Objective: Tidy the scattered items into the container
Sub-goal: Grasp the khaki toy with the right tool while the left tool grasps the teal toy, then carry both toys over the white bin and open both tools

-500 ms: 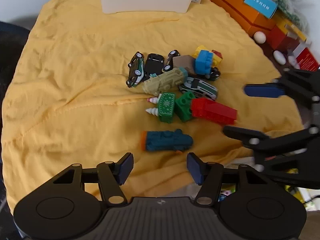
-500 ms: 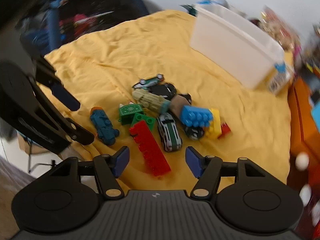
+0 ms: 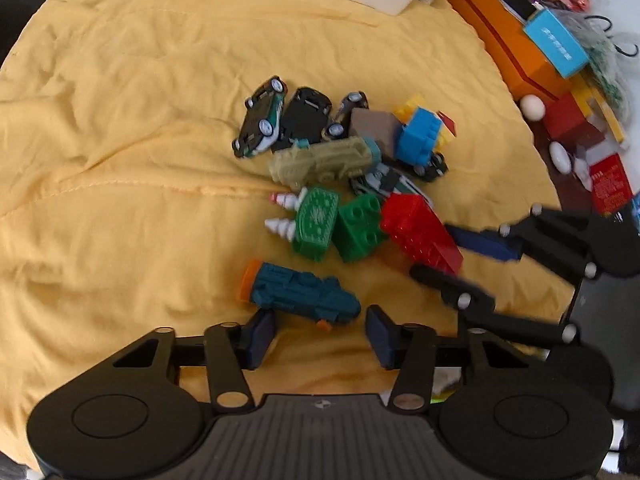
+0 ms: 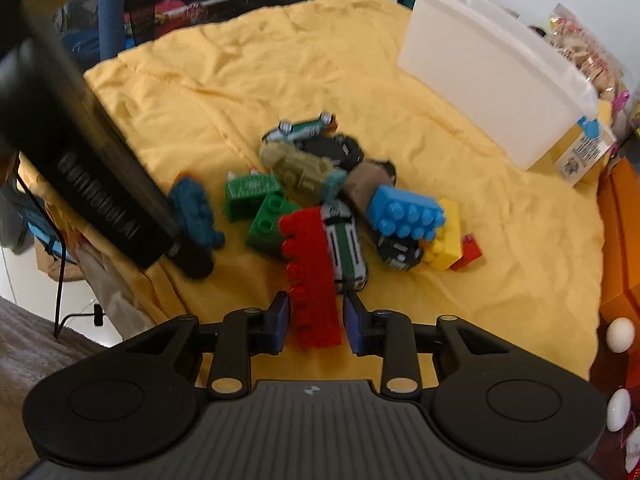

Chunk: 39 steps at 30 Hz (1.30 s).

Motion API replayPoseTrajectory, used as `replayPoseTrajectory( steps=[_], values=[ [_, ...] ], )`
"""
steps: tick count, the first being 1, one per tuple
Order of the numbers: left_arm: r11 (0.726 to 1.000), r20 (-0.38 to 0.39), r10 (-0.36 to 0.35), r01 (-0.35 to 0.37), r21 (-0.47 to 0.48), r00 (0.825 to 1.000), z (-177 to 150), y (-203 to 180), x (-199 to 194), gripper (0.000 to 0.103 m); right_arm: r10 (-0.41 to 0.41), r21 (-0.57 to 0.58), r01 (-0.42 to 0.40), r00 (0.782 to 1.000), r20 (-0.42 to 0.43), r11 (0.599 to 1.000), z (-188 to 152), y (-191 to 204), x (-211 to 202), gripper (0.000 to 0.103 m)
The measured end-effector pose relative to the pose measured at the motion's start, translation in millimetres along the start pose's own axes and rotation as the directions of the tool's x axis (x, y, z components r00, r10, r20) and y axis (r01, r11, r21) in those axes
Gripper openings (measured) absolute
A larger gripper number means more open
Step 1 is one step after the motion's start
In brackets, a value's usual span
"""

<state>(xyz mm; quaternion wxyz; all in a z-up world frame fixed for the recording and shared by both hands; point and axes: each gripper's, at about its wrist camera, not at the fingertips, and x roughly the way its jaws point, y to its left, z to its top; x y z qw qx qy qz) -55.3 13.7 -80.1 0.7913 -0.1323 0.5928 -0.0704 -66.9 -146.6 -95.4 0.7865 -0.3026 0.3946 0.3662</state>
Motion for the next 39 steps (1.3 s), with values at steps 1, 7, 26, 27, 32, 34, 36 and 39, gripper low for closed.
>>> replayPoseTrajectory(
  steps=[1, 7, 26, 27, 32, 34, 36, 39],
  values=[
    [1.000, 0.011, 0.017, -0.018, 0.026, 1.000, 3, -4, 1, 0.039, 0.013, 0.014, -0.012, 1.000, -0.002, 1.000, -1, -1, 1, 0.026],
    [0.976, 0.047, 0.119, -0.125, 0.179, 0.992, 10, -10, 2, 0.028, 0.135, 0.276, -0.120, 0.990, -0.038, 0.954, -11, -40, -16, 0.025],
    [0.981, 0.083, 0.181, -0.186, 0.049, 0.980, 16, 13, -7, 0.035, 0.150, -0.335, -0.111, 0.984, 0.095, 0.936, 67, -12, 5, 0.031],
    [0.985, 0.082, 0.168, -0.171, 0.023, 0.982, 17, 15, -8, 0.040, 0.162, -0.371, -0.127, 0.985, 0.064, 0.920, 69, -10, 11, 0.032],
    [0.992, 0.072, 0.084, -0.077, -0.096, 0.994, 17, 26, -8, 0.062, 0.175, -0.347, -0.154, 0.984, 0.031, 0.925, 71, -18, 21, 0.029],
    [0.991, 0.078, 0.107, -0.100, -0.090, 0.991, 17, 23, -7, 0.060, 0.168, -0.300, -0.151, 0.985, 0.032, 0.942, 69, -20, 19, 0.029],
    [0.986, 0.073, 0.162, -0.159, -0.042, 0.984, 17, 17, -7, 0.032, 0.147, -0.259, -0.136, 0.989, 0.027, 0.956, 68, -19, 15, 0.028],
    [0.978, 0.101, 0.206, -0.209, 0.020, 0.973, 17, 10, -15, 0.031, 0.130, -0.131, -0.128, 0.992, 0.005, 0.983, 66, -25, 1, 0.027]
  ],
)
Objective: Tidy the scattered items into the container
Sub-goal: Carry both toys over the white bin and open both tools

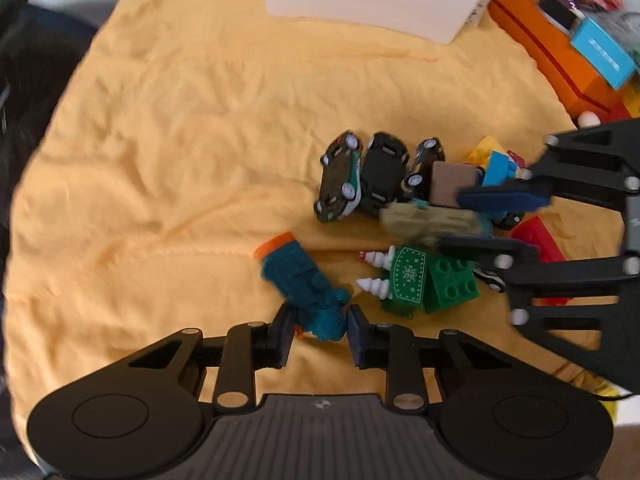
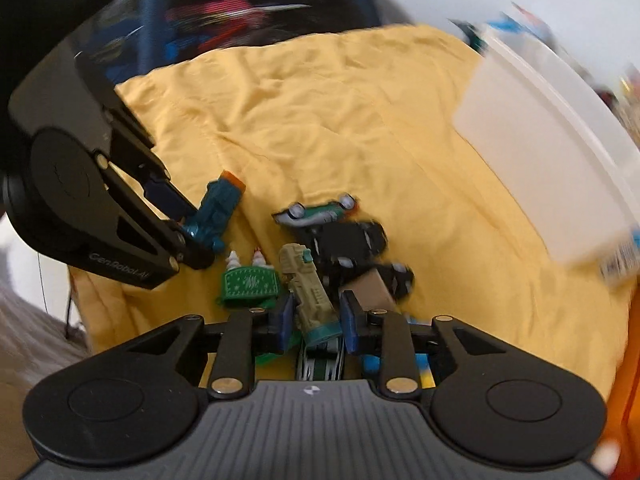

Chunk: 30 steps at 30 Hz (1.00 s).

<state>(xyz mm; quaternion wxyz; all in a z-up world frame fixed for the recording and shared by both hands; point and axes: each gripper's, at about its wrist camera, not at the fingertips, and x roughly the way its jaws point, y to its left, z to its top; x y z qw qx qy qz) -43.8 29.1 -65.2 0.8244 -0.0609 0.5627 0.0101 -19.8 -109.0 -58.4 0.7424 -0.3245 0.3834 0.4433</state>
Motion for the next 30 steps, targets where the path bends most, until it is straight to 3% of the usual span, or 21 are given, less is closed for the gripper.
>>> replayPoseTrajectory(
  steps=[3, 7, 14, 20, 23, 27, 30],
  values=[
    [0.999, 0.030, 0.019, -0.020, 0.049, 0.999, 4, -4, -11, 0.031, 0.046, 0.145, -0.043, 0.999, -0.017, 0.988, -5, -9, -8, 0.026],
    [0.993, 0.072, 0.039, -0.046, 0.105, 0.997, 16, -11, -23, 0.031, 0.017, 0.195, -0.012, 1.000, -0.020, 0.981, -13, -15, -5, 0.026],
    [0.980, 0.200, 0.067, -0.102, 0.171, 0.977, 50, -27, -52, 0.031, -0.047, 0.250, 0.025, 0.995, 0.084, 0.968, -4, -36, -32, 0.025],
    [0.968, 0.308, 0.073, -0.142, 0.208, 0.949, 101, -40, -72, 0.031, -0.125, 0.313, 0.066, 0.977, 0.171, 0.948, 8, -74, -50, 0.025],
    [0.959, 0.360, 0.085, -0.174, 0.223, 0.929, 136, -46, -79, 0.032, -0.194, 0.347, 0.110, 0.957, 0.216, 0.931, 22, -99, -58, 0.025],
    [0.951, 0.414, 0.116, -0.221, 0.216, 0.903, 190, -48, -82, 0.032, -0.291, 0.399, 0.157, 0.908, 0.301, 0.904, 53, -140, -70, 0.025],
    [0.952, 0.410, 0.131, -0.230, 0.201, 0.902, 234, -45, -72, 0.032, -0.345, 0.433, 0.181, 0.876, 0.338, 0.883, 73, -169, -72, 0.025]
  ],
)
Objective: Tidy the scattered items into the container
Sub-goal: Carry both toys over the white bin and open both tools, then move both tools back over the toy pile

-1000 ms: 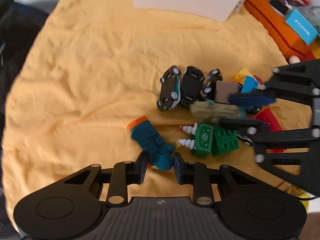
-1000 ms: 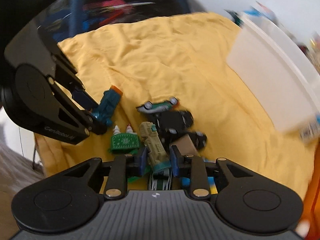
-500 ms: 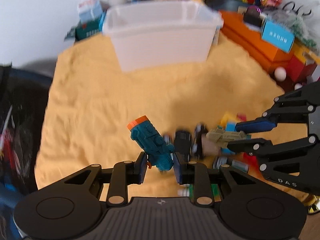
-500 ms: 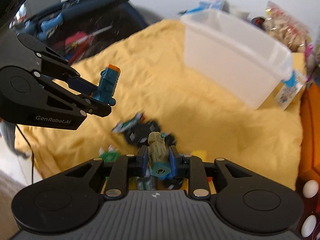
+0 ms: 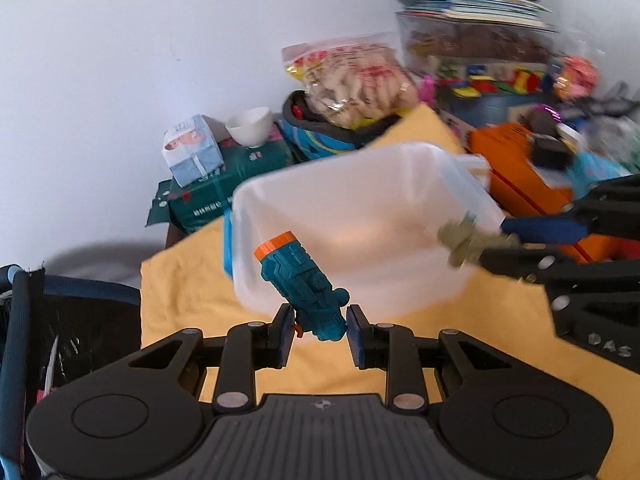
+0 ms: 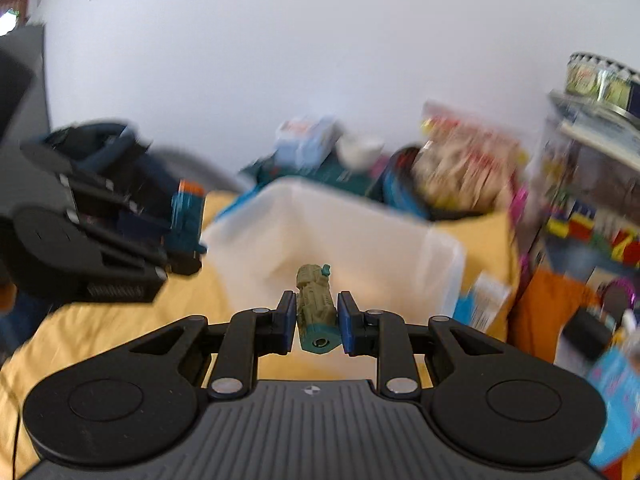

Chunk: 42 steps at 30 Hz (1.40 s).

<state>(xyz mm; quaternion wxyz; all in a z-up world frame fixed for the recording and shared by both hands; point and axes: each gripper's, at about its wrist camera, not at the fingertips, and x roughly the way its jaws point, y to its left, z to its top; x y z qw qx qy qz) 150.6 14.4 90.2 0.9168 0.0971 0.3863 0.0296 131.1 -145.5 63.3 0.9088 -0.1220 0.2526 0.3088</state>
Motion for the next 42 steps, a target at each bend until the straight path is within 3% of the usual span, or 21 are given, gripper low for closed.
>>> replayPoseTrajectory(
  steps=[3, 6, 10, 12, 17, 22, 26, 31, 36, 42],
  values=[
    [1.000, -0.031, 0.029, -0.029, 0.006, 0.999, 26, 5, 33, 0.032, -0.042, 0.011, 0.042, 0.999, 0.024, 0.999, 18, -13, 22, 0.025],
    [0.998, -0.086, 0.057, -0.056, 0.015, 0.995, 39, 7, 72, 0.032, -0.060, 0.039, 0.060, 0.998, -0.002, 0.997, 25, -21, 56, 0.025],
    [0.997, -0.187, 0.069, -0.073, -0.011, 0.980, 38, 11, 119, 0.033, -0.072, 0.037, 0.075, 0.995, -0.068, 0.996, 16, -22, 93, 0.026],
    [0.995, -0.204, 0.092, -0.095, -0.008, 0.975, 34, 11, 128, 0.040, -0.066, 0.044, 0.071, 0.993, -0.093, 0.997, 11, -22, 104, 0.026],
    [0.995, -0.154, 0.097, -0.101, -0.023, 0.983, 33, 14, 112, 0.044, -0.046, 0.055, 0.051, 0.996, -0.079, 0.997, 8, -22, 100, 0.031],
    [0.997, -0.056, 0.057, -0.059, -0.039, 0.997, 26, 11, 66, 0.048, 0.001, 0.124, 0.005, 0.999, -0.049, 0.992, 7, -24, 77, 0.031],
    [0.999, -0.015, 0.020, -0.020, -0.037, 1.000, -3, 4, 30, 0.056, 0.031, 0.155, -0.027, 0.999, -0.024, 0.988, 0, -21, 52, 0.041],
    [0.999, -0.059, -0.031, 0.028, -0.047, 0.998, -61, -7, 6, 0.057, 0.059, 0.159, -0.051, 0.997, -0.051, 0.986, -21, -4, 18, 0.050],
    [0.996, -0.147, -0.082, 0.075, -0.055, 0.986, -129, -19, -9, 0.057, 0.061, 0.124, -0.042, 0.986, -0.155, 0.991, -62, 25, -6, 0.063],
    [0.992, -0.202, -0.117, 0.105, -0.071, 0.972, -186, -27, -29, 0.057, 0.098, 0.182, -0.048, 0.956, -0.278, 0.982, -114, 57, -33, 0.079]
  ],
)
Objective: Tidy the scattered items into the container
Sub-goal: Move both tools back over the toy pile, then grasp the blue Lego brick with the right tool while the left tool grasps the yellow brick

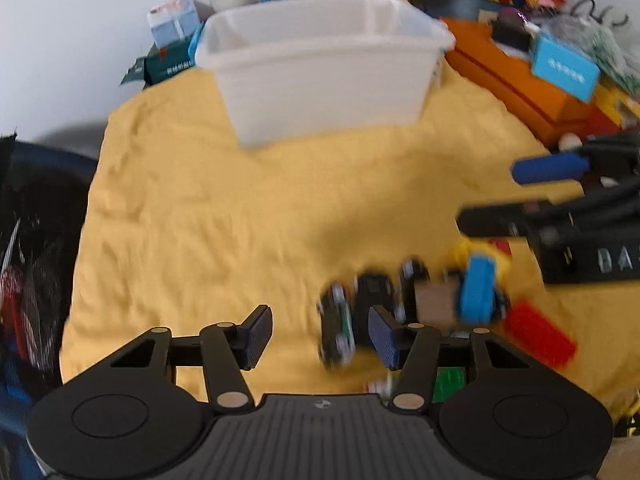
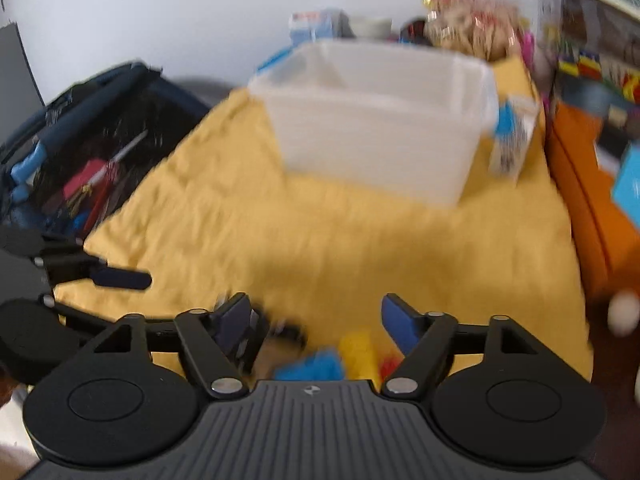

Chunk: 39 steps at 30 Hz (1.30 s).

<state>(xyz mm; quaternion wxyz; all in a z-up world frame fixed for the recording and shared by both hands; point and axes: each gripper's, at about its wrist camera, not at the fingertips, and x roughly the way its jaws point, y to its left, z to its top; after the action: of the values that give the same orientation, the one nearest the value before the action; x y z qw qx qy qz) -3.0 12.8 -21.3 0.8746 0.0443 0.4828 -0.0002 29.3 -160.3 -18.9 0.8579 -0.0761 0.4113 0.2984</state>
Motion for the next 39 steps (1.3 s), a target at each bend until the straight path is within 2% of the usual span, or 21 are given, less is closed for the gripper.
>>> replayPoseTrajectory(
  steps=[4, 6, 9, 12, 15, 17, 20, 24, 29, 31, 33, 35, 37, 39],
  values=[
    [1.000, 0.003, -0.014, 0.014, 0.019, 1.000, -27, -2, -14, 0.057, -0.044, 0.039, 0.044, 0.999, -0.014, 0.998, -27, 14, -14, 0.089],
    [0.999, 0.005, -0.027, 0.027, 0.017, 1.000, -37, -1, -19, 0.057, -0.048, 0.018, 0.048, 0.999, 0.012, 0.999, -37, 25, -23, 0.102],
    [0.999, 0.008, -0.036, 0.036, 0.009, 0.999, -48, 1, -25, 0.057, -0.057, -0.030, 0.059, 0.997, 0.057, 0.998, -48, 41, -35, 0.102],
    [0.999, 0.018, -0.042, 0.042, 0.003, 0.999, -55, 3, -31, 0.057, -0.048, -0.018, 0.050, 0.993, 0.112, 0.999, -50, 48, -50, 0.103],
    [0.999, 0.025, -0.045, 0.045, 0.002, 0.999, -60, 3, -35, 0.057, -0.076, -0.099, 0.093, 0.983, 0.165, 0.991, -57, 59, -56, 0.103],
    [0.999, 0.026, -0.046, 0.046, 0.004, 0.999, -63, 2, -36, 0.057, -0.130, -0.169, 0.151, 0.983, 0.126, 0.974, -65, 65, -47, 0.099],
    [0.999, 0.027, -0.043, 0.043, 0.006, 0.999, -67, 1, -39, 0.057, -0.141, -0.199, 0.161, 0.984, 0.111, 0.967, -73, 68, -43, 0.097],
    [0.999, 0.024, -0.034, 0.035, -0.001, 0.999, -68, 1, -40, 0.057, -0.132, -0.148, 0.139, 0.990, 0.056, 0.979, -70, 60, -36, 0.097],
    [1.000, 0.016, -0.015, 0.015, -0.018, 1.000, -67, 2, -39, 0.057, -0.112, -0.072, 0.116, 0.992, 0.065, 0.991, -71, 41, -37, 0.097],
    [0.999, 0.013, -0.017, 0.017, -0.033, 1.000, -65, 3, -38, 0.057, -0.074, -0.046, 0.075, 0.997, 0.036, 0.996, -72, 31, -35, 0.087],
    [0.999, 0.012, -0.024, 0.025, -0.041, 1.000, -64, 2, -37, 0.057, -0.014, -0.035, 0.014, 1.000, 0.011, 0.999, -71, 25, -32, 0.059],
    [0.999, 0.006, -0.031, 0.032, -0.043, 0.999, -62, 0, -34, 0.057, 0.013, -0.071, -0.013, 1.000, -0.010, 0.997, -70, 28, -26, 0.056],
    [0.998, -0.002, -0.033, 0.033, -0.046, 0.999, -59, -3, -30, 0.057, 0.005, -0.137, -0.010, 0.999, -0.032, 0.991, -71, 35, -15, 0.056],
    [0.998, -0.012, -0.039, 0.038, -0.046, 0.999, -57, -6, -26, 0.057, 0.021, -0.172, -0.033, 0.997, -0.069, 0.985, -74, 37, -2, 0.047]
  ],
)
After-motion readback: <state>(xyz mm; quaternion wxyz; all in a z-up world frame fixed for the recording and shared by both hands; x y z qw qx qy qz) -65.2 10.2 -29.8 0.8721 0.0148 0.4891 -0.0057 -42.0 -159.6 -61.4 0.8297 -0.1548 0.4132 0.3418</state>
